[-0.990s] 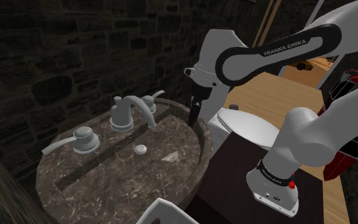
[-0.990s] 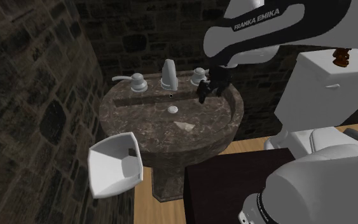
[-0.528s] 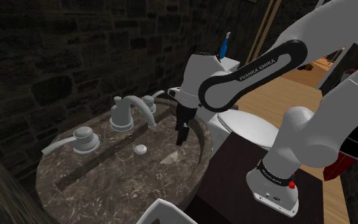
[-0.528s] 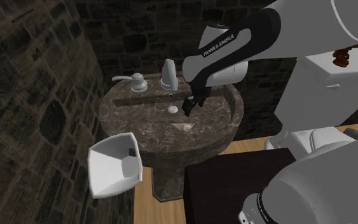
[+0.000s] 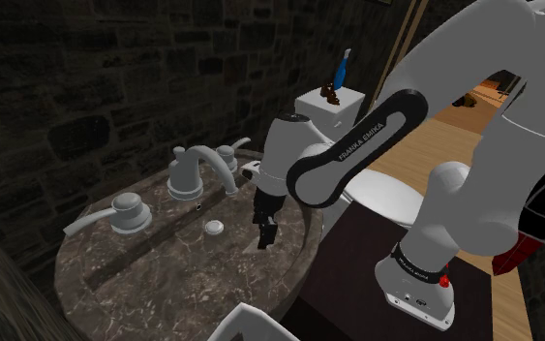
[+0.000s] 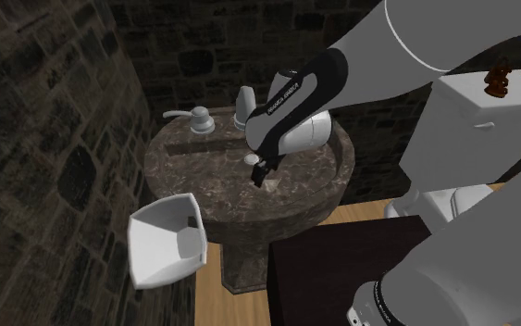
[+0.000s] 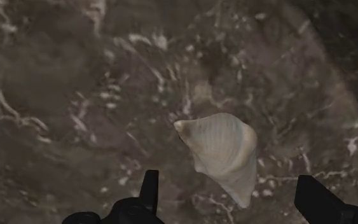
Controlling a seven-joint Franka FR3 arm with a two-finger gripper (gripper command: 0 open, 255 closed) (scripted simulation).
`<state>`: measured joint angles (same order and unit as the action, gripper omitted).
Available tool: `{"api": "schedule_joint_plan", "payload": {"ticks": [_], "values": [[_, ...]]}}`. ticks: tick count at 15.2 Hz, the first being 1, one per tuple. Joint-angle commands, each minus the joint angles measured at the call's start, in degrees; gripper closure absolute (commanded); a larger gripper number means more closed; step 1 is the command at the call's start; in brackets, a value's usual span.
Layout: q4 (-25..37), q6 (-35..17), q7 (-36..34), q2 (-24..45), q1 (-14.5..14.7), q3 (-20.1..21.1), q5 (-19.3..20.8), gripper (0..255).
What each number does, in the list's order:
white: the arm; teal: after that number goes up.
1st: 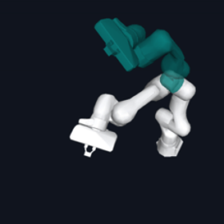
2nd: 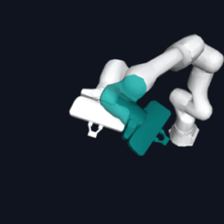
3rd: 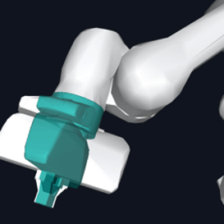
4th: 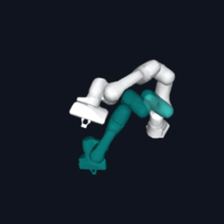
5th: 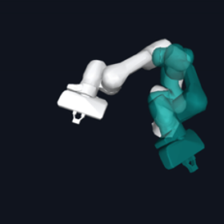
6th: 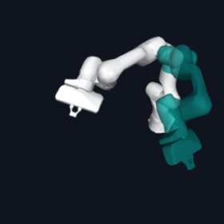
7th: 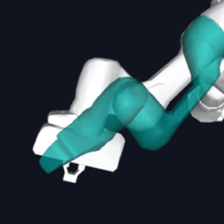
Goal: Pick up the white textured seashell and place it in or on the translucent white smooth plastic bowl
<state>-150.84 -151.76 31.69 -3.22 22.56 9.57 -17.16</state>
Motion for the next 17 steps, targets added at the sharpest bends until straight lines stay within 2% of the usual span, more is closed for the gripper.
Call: {"api": "schedule_joint_plan", "payload": {"ticks": [1,4,12,13,17], "values": [[0.0,-2.1,0.4,2.0,0.2,0.2,-0.4,0],[0.1,-4.3,0.8,4.3,0.4,0.4,-0.9,0],[0.1,-4.3,0.8,4.3,0.4,0.4,-0.9,0],[0.1,-4.3,0.8,4.3,0.4,0.4,-0.9,255],[0.1,-4.3,0.8,4.3,0.4,0.4,-0.9,255]]}}
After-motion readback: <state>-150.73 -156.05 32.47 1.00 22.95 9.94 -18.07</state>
